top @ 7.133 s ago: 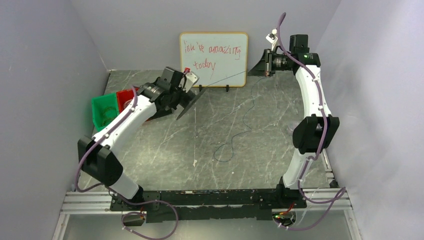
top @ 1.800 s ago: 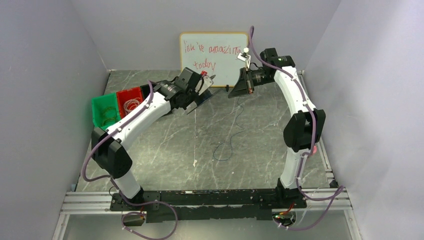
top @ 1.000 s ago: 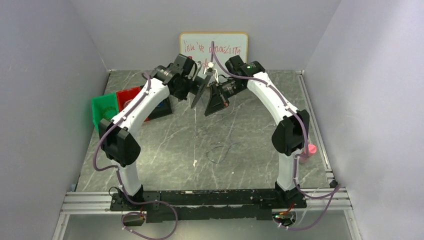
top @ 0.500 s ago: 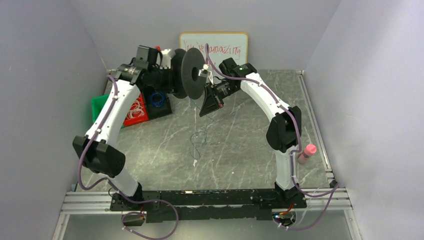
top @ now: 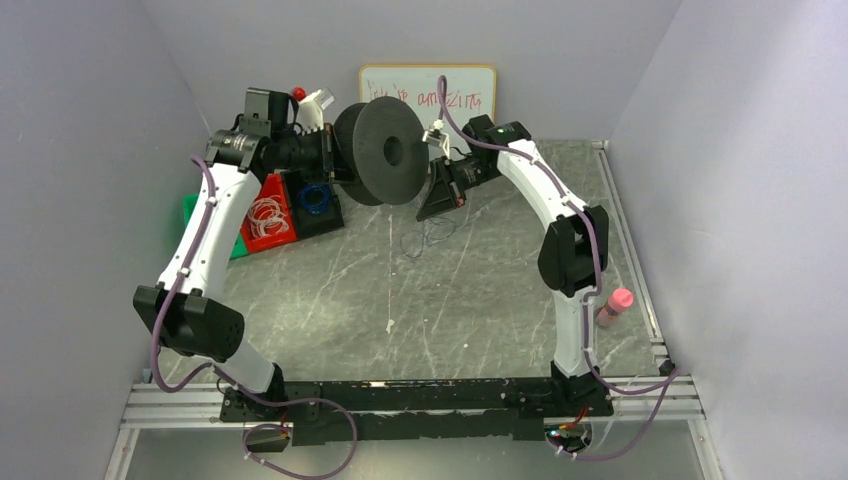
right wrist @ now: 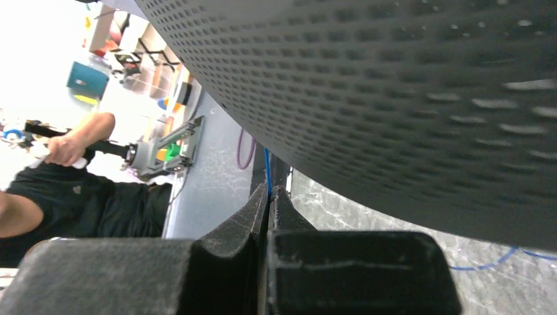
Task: Wrap the cables
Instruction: Wrap the cable around the cable reel.
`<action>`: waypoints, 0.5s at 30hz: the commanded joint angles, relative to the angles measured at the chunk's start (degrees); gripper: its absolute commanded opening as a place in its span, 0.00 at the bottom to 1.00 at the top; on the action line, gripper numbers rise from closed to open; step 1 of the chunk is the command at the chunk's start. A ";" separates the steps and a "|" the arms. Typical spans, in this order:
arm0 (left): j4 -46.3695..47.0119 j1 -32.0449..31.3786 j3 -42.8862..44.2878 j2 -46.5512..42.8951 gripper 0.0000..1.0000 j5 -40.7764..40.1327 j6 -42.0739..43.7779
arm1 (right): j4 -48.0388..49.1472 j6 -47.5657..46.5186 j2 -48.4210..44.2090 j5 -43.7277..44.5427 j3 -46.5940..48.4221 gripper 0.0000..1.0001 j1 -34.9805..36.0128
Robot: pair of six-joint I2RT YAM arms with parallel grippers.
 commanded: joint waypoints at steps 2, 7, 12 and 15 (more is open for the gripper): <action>10.46 5.07 4.21 -6.35 0.02 0.17 2.65 | -11.10 -4.51 1.63 2.54 -0.17 0.03 -4.60; 9.01 5.38 4.84 -7.26 0.02 0.86 4.39 | -11.13 -4.85 1.52 2.96 -0.76 0.03 -6.32; 7.38 5.92 7.18 -7.75 0.02 1.94 6.22 | -11.19 -5.38 1.16 4.18 -1.35 0.03 -7.07; 6.61 6.31 8.40 -7.93 0.02 1.83 7.18 | -11.19 -5.70 0.67 4.97 -1.51 0.03 -7.85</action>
